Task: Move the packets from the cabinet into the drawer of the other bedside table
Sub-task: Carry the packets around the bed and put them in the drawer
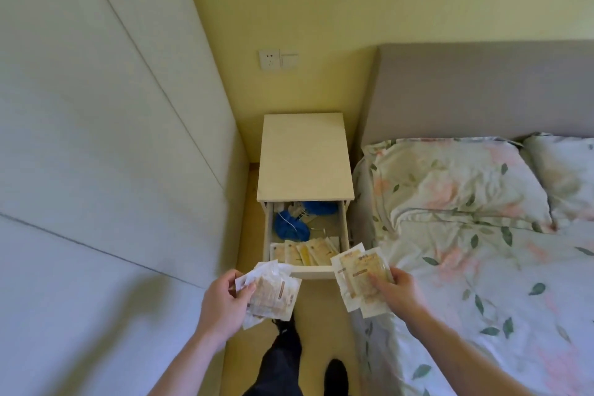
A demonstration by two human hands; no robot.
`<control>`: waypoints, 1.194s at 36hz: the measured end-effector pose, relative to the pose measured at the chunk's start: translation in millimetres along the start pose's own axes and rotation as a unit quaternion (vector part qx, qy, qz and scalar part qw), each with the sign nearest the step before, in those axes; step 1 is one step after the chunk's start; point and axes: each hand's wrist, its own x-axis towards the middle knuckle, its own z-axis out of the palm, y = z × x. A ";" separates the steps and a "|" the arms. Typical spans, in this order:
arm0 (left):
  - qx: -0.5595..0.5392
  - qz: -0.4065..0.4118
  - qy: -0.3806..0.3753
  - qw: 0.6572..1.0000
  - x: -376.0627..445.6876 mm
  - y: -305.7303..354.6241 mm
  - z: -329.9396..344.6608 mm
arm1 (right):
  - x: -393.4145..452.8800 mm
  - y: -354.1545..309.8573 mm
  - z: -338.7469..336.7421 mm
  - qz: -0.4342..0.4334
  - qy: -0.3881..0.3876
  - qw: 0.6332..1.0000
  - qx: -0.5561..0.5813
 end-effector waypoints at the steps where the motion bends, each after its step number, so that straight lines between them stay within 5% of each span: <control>1: -0.001 -0.005 -0.002 1.000 12.9 -1.1 -1.9 | 11.3 -4.7 5.8 0.008 0.004 1.000 0.001; 19: 0.069 -0.030 -0.115 0.991 233.7 -33.8 28.0 | 209.6 -30.1 119.2 0.110 0.071 0.987 -0.097; 32: 0.057 -0.033 -0.120 0.991 328.8 -92.3 114.6 | 378.5 55.1 171.3 0.138 0.032 0.977 -0.157; 43: 0.031 -0.042 -0.102 0.993 343.5 -105.6 145.9 | 422.0 105.7 179.6 0.166 0.013 0.946 -0.279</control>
